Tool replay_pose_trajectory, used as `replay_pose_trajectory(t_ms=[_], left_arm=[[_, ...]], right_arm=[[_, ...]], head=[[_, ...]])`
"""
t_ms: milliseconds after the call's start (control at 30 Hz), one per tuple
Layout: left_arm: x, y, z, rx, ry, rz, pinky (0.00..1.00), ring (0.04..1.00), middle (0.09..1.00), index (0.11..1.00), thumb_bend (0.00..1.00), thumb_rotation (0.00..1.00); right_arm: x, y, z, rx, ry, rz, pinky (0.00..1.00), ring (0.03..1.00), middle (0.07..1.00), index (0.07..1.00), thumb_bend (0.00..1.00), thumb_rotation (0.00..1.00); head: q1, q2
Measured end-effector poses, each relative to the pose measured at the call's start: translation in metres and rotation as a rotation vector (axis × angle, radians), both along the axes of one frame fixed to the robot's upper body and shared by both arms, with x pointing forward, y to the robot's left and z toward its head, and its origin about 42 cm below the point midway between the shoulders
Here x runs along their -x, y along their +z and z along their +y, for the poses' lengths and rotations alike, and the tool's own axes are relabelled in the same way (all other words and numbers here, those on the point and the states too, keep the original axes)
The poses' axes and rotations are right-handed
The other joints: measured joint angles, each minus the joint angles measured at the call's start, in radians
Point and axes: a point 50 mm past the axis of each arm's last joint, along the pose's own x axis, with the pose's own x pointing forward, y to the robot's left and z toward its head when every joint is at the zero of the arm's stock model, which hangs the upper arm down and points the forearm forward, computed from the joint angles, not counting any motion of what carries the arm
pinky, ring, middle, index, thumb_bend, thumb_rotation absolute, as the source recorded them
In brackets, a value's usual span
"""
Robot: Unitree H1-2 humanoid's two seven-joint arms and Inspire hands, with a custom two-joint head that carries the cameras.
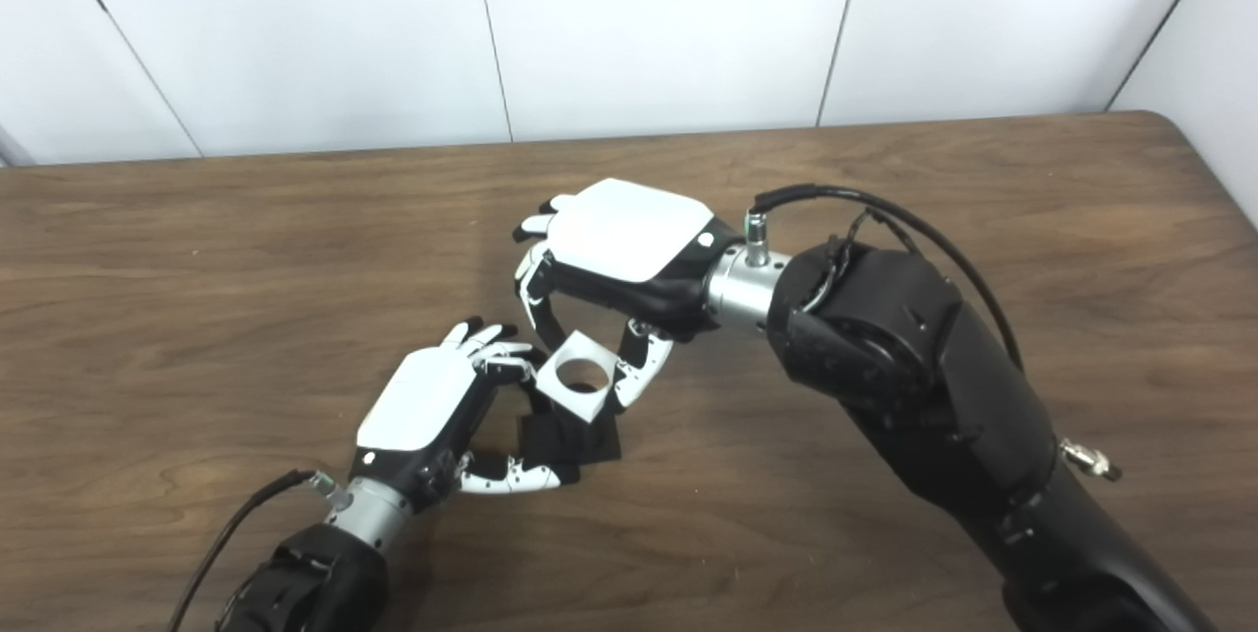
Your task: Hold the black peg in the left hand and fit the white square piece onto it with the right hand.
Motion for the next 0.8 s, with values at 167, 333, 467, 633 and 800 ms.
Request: replay_pose_trajectory(t_ms=[167,333,467,633,800], left_arm=[[0.000,0.000,0.000,0.001,0.002,0.002,1.00,0.928,0.792,0.489,0.52,0.06],[0.000,0.000,0.000,0.001,0.009,0.006,1.00,0.925,0.790,0.489,0.52,0.06],[0.000,0.000,-0.001,0.001,0.010,0.007,1.00,0.921,0.788,0.489,0.52,0.06],[0.000,0.000,-0.001,0.000,0.009,0.007,1.00,0.920,0.788,0.488,0.52,0.06],[-0.001,0.000,-0.001,0.000,0.009,0.007,1.00,0.917,0.785,0.488,0.52,0.06]], right_arm=[[0.000,-0.002,0.002,0.000,0.003,0.006,0.96,0.941,0.776,0.484,0.52,0.13],[0.000,-0.006,0.003,0.000,0.000,0.019,0.96,0.941,0.775,0.484,0.52,0.13],[-0.002,-0.008,0.003,0.005,-0.007,0.026,0.96,0.942,0.776,0.484,0.52,0.13],[-0.003,-0.010,0.002,0.020,-0.006,0.018,0.97,0.945,0.778,0.484,0.52,0.13],[-0.004,-0.011,0.002,0.026,-0.009,0.016,0.97,0.943,0.776,0.484,0.52,0.13]], head=[[0.005,0.002],[0.005,0.002],[0.000,0.006],[0.002,0.008],[-0.002,0.009]])
